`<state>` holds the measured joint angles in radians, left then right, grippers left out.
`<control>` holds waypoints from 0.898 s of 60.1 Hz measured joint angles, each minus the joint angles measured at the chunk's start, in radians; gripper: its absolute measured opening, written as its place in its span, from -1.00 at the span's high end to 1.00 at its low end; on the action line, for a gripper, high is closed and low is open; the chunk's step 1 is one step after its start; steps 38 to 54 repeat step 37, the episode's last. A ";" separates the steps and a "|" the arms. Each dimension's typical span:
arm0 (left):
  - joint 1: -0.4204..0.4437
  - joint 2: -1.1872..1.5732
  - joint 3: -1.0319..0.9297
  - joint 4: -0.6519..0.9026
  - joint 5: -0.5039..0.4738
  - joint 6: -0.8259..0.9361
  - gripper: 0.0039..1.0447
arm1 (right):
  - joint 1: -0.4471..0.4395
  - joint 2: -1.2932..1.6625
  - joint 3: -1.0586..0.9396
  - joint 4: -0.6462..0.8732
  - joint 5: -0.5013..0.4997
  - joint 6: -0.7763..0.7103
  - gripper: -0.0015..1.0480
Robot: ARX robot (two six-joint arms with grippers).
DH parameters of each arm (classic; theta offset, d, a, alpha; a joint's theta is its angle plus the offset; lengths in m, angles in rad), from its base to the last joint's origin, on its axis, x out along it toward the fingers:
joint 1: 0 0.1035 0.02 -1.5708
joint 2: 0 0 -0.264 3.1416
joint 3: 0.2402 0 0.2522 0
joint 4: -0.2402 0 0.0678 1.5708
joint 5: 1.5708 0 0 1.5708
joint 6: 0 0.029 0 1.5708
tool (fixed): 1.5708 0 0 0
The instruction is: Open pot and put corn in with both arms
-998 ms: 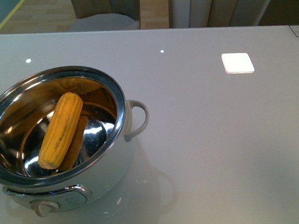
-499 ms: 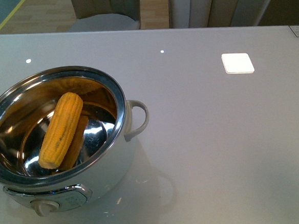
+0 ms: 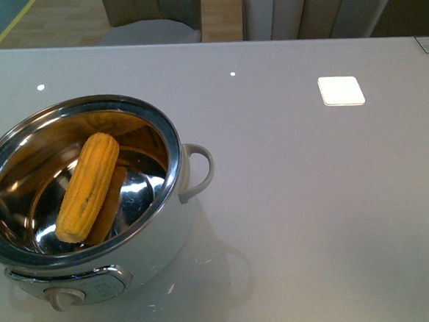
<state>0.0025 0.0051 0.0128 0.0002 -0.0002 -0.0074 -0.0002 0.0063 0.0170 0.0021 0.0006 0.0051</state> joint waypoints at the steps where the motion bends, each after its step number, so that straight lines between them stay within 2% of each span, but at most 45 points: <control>1: 0.000 0.000 0.000 0.000 0.000 0.000 -0.87 | 0.000 0.000 0.000 0.000 0.000 0.000 -0.86; 54: 0.000 0.000 0.000 0.000 0.000 0.000 -0.87 | 0.000 0.000 0.000 0.000 0.000 0.000 -0.83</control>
